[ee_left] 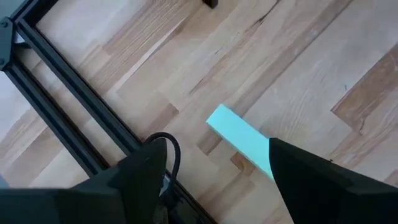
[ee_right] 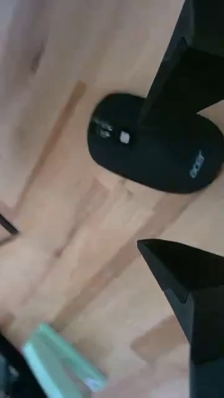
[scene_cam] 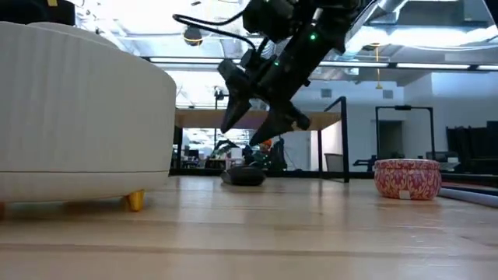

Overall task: Stock shelves
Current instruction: Remove the black mouse from under the shelf

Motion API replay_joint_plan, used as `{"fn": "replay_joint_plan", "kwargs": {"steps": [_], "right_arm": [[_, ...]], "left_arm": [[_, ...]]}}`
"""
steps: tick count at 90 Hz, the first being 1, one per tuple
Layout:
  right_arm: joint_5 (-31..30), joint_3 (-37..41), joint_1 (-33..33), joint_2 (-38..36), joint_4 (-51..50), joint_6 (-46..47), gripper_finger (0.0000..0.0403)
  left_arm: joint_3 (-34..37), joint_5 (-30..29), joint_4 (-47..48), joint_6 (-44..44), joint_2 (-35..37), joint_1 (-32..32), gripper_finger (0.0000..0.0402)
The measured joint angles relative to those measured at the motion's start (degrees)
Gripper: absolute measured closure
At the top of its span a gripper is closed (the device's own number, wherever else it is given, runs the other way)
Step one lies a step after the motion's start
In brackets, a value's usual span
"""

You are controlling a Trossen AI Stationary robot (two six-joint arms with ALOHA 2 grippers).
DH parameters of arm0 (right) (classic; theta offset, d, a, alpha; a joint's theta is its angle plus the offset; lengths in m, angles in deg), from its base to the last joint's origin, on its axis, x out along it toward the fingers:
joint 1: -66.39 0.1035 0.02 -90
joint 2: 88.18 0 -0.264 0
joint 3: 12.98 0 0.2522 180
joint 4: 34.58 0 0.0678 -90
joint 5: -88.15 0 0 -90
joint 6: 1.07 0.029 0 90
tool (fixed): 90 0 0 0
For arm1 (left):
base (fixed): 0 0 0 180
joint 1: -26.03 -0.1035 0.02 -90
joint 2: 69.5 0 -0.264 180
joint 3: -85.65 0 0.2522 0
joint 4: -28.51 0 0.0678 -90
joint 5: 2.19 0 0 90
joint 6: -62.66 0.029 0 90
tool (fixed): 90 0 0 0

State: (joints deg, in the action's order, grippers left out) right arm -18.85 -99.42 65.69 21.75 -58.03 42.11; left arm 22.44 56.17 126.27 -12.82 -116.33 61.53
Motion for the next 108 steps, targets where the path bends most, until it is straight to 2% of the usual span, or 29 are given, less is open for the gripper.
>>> {"fn": "replay_joint_plan", "kwargs": {"steps": [7, 28, 39, 46, 52, 61, 69, 87, 97, 108], "right_arm": [[2.25, 0.0, -1.27, 0.0, 0.41, -1.51, 0.0075], [1.58, 0.0, -3.46, 0.66, 2.06, -0.27, 0.0042], [3.89, 0.04, -3.91, 1.18, 3.11, 6.97, 0.0041], [3.8, -0.22, -4.32, 1.71, 3.38, 6.17, 0.0042], [3.39, -0.61, -4.34, 1.98, -0.2, 4.1, 0.0041], [-0.7, -2.91, -3.7, 2.07, -5.39, 0.29, 0.004], [-3.63, -4.47, -3.56, 1.77, -9.57, 0.65, 0.004], [-5.63, -4.66, -5.27, 2.75, -7.85, 3.66, 0.004], [-4.05, -4.61, -5.48, 4.02, -7.85, 5.01, 0.004], [-1.67, -8.76, -5.27, 7.52, -11.68, 4.06, 0.004]], "left_arm": [[0.0, -0.33, -0.66, -0.24, 0.0, 0.0, 0.0144], [0.0, -0.69, -1.14, -0.31, 0.0, 0.0, 0.0144], [0.0, -0.72, -1.25, -0.22, -0.02, 0.02, 0.0144], [0.0, -0.74, -1.25, -0.09, 0.0, 0.0, 0.0144], [0.0, -0.74, -1.45, -0.24, 0.0, 0.01, 0.0144], [0.0, -0.74, -2.18, 0.03, -0.02, 0.0, 0.0144], [0.0, -0.73, -2.64, 0.72, -0.02, 0.02, 0.0144], [0.0, -0.74, -3.41, 0.87, 0.02, 0.0, 0.0144], [0.0, -0.72, -3.9, 1.1, -0.02, 0.02, 0.0144], [0.0, -0.68, -4.06, 1.35, -0.02, 0.01, 0.0144]]}}
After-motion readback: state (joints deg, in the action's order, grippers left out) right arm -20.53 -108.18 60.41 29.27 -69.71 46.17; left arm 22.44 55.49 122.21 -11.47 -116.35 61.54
